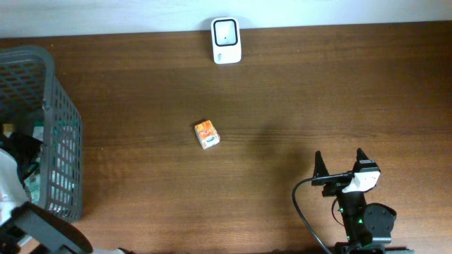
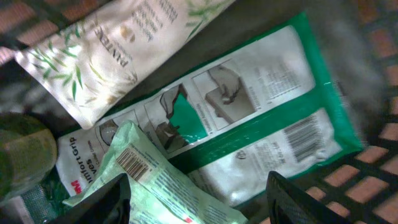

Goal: Scan the item barcode
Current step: 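Reach the left gripper into the basket and grasp the mint-green pouch, then carry the mint-green pouch out and drop it right of the box, then reach the left gripper into the basket and grasp the white bamboo tube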

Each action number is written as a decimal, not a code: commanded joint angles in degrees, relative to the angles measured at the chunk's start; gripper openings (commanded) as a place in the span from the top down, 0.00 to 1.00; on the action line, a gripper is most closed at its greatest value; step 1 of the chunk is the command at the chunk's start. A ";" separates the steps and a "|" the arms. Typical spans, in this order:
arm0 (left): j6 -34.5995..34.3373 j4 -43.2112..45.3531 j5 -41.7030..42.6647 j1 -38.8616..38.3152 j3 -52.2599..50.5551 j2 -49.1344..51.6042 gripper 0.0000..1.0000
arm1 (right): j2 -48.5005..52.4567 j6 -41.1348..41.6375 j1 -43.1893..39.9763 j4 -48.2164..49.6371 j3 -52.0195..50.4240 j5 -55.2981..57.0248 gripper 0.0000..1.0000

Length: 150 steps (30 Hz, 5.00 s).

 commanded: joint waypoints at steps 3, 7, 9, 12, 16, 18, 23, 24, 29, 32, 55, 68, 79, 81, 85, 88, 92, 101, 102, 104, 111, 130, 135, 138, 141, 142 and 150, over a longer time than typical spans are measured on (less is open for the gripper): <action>-0.59 -4.11 0.87 0.31 -0.37 5.77 0.36 | -0.35 -0.37 -0.37 -0.26 -0.26 -0.55 0.02; -0.59 -5.16 -1.73 0.31 -0.48 10.12 0.37 | -0.35 -0.37 -0.37 -0.26 -0.26 -0.55 0.02; -0.59 -4.24 -2.45 0.31 -0.48 11.67 0.36 | -0.35 -0.37 -0.37 -0.26 -0.26 -0.55 0.02; -0.57 -3.96 -2.40 0.28 -0.48 12.87 0.35 | -0.35 -0.37 -0.37 -0.26 -0.26 -0.55 0.02; -0.57 -4.02 -2.38 0.28 -0.48 12.90 0.59 | -0.35 -0.37 -0.37 -0.26 -0.26 -0.55 0.01; -0.57 -3.96 -2.38 0.31 -0.46 12.90 0.81 | -0.35 -0.37 -0.37 -0.26 -0.26 -0.55 0.02; -0.57 -3.78 -1.95 0.28 0.13 12.87 1.00 | -0.35 -0.37 -0.37 -0.26 -0.26 -0.55 0.02; -0.57 -4.22 -1.90 0.28 0.85 12.85 1.00 | -0.35 -0.37 -0.37 -0.26 -0.26 -0.55 0.02; -0.55 -13.16 -1.95 0.26 17.55 12.74 1.00 | -0.35 -0.37 -0.37 -0.26 -0.26 -0.55 0.02; -0.55 -18.05 -1.99 -0.63 27.08 12.74 1.00 | -0.35 -0.37 -0.37 -0.26 -0.26 -0.55 0.02; -5.49 -2.05 0.85 -0.90 -1.99 13.20 0.32 | -0.35 -0.37 -0.37 -0.26 -0.26 -0.55 0.02; -5.22 -14.38 1.16 -0.90 19.93 10.99 1.00 | -0.35 -0.37 -0.37 -0.26 -0.26 -0.55 0.02; -5.22 -20.06 6.64 -9.55 45.51 -5.57 1.00 | -0.35 -0.37 -0.37 -0.26 -0.26 -0.55 0.01; -3.74 -20.09 6.67 -14.01 45.51 -8.11 1.00 | -0.35 -0.37 -0.37 -0.26 -0.26 -0.55 0.02; 1.09 -21.35 6.58 -28.00 45.48 -9.51 1.00 | -0.35 -0.37 -0.37 -0.26 -0.26 -0.55 0.02; 1.22 -23.58 5.01 -39.69 44.37 -7.72 1.00 | -0.35 -0.37 -0.37 -0.26 -0.26 -0.55 0.02; 1.20 -23.56 3.61 -53.20 40.54 -1.92 1.00 | -0.35 -0.37 -0.37 -0.26 -0.26 -0.55 0.02; 1.16 -19.43 3.63 -72.67 38.58 19.85 1.00 | -0.35 -0.37 -0.37 -0.26 -0.26 -0.55 0.02; 1.18 -18.67 3.56 -74.88 38.58 22.60 1.00 | -0.35 -0.37 -0.37 -0.26 -0.26 -0.55 0.02; 1.20 -18.08 2.10 -77.61 38.58 26.29 1.00 | -0.35 -0.37 -0.37 -0.26 -0.26 -0.55 0.02; 1.20 -13.90 -7.82 -81.85 38.56 36.04 1.00 | -0.35 -0.37 -0.37 -0.26 -0.26 -0.55 0.02; 9.38 -35.10 -8.00 -51.91 69.59 11.02 0.00 | -0.35 -0.37 -0.37 -0.26 -0.26 -0.55 0.02; 5.11 -39.52 -8.00 -33.73 69.48 8.20 0.00 | -0.35 -0.37 -0.37 -0.26 -0.26 -0.55 0.02; 2.16 -38.64 -7.54 -22.64 66.01 8.24 0.00 | -0.35 -0.37 -0.37 -0.26 -0.26 -0.52 0.02; 2.16 -36.65 -5.27 -16.11 61.83 8.24 0.00 | -0.35 -0.37 -0.37 -0.26 -0.26 -0.55 0.02; 2.19 -35.60 -5.25 -13.57 59.63 8.24 0.01 | -0.35 -0.37 -0.37 -0.26 -0.26 -0.55 0.02; 4.26 -24.20 -5.46 -5.75 38.69 8.24 0.02 | -0.35 -0.37 -0.37 -0.26 -0.26 -0.55 0.02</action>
